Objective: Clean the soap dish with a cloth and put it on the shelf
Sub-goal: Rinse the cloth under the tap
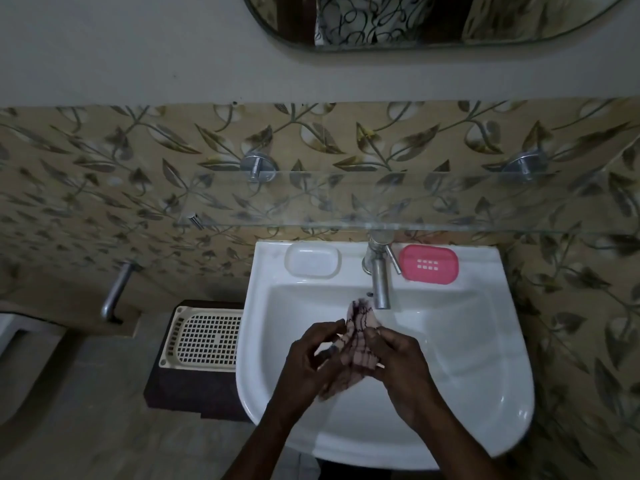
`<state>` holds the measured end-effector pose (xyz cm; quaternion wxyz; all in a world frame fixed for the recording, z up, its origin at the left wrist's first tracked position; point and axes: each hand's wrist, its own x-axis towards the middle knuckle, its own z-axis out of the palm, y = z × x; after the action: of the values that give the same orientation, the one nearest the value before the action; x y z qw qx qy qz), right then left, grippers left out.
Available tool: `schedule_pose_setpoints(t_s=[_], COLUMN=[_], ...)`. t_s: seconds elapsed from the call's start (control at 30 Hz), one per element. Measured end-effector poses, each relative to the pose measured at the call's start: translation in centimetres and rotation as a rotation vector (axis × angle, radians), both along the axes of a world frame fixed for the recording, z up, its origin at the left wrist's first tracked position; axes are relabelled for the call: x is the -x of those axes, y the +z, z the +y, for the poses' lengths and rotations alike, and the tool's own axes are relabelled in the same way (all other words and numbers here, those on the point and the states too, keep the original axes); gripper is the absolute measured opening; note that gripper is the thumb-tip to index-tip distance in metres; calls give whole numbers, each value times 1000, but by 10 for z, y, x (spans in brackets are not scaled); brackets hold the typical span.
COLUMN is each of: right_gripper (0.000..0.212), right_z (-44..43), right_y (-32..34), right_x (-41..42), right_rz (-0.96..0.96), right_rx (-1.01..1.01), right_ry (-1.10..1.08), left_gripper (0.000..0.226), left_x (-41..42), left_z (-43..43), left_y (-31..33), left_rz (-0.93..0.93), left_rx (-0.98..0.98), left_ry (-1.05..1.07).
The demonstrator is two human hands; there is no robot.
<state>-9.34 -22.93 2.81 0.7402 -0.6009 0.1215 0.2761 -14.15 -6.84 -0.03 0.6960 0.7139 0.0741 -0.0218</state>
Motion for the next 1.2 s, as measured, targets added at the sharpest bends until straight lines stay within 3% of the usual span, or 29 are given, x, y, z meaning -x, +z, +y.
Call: schedule_pose_setpoints(t_s=[0.07, 0.2, 0.23, 0.3, 0.37, 0.43, 0.5, 0.7, 0.8, 0.87, 0.93, 1.0, 1.07, 1.13, 1.2], right_gripper=[24, 17, 17, 18, 14, 11, 13, 19, 59, 81, 80, 73, 74, 78, 60], right_z=[2, 7, 6, 1, -6, -4, 4, 17, 14, 8, -4, -18, -22, -15, -5], right_y=[-3, -8, -6, -5, -6, -7, -5, -1, 7, 8, 4, -7, -11, -10, -9], right_x=[-4, -4, -7, -13, -17, -13, -5, 6, 7, 8, 3, -15, -32, -44, -52], right_rz=[18, -43, -70, -156, -391, -622, -674, -574, -544, -440, -315, -397, -513, -426, -275], right_rx=[26, 97, 143, 346, 673, 839, 809, 677, 608, 388, 170, 281, 438, 326, 133], right_ry=[-13, 32, 38, 20, -11, -43, -3, 40, 256, 447, 421, 240, 320, 478, 515], left_gripper=[46, 15, 17, 36, 46, 49, 49, 42, 30, 17, 16, 25, 26, 24, 17], left_x=[3, -1, -4, -8, -11, -14, -16, -13, -14, -18, -23, -27, -31, -35, -40], left_z=[-7, -30, -33, -34, -33, -40, -47, -50, -38, -23, -5, 10, 16, 20, 26], left_y=[1, 3, 5, 9, 14, 21, 24, 31, 32, 29, 27, 29, 34, 38, 37], left_rz=[78, 132, 141, 162, 166, 173, 152, 110, 154, 204, 216, 205, 176, 148, 124], left_rx=[57, -71, -116, -225, -330, -380, -418, -392, -262, -108, -42, -65, -130, -137, -67], left_ry=[51, 217, 229, 229, 246, 254, 224, 178, 138, 143, 123, 79, -4, -82, -44])
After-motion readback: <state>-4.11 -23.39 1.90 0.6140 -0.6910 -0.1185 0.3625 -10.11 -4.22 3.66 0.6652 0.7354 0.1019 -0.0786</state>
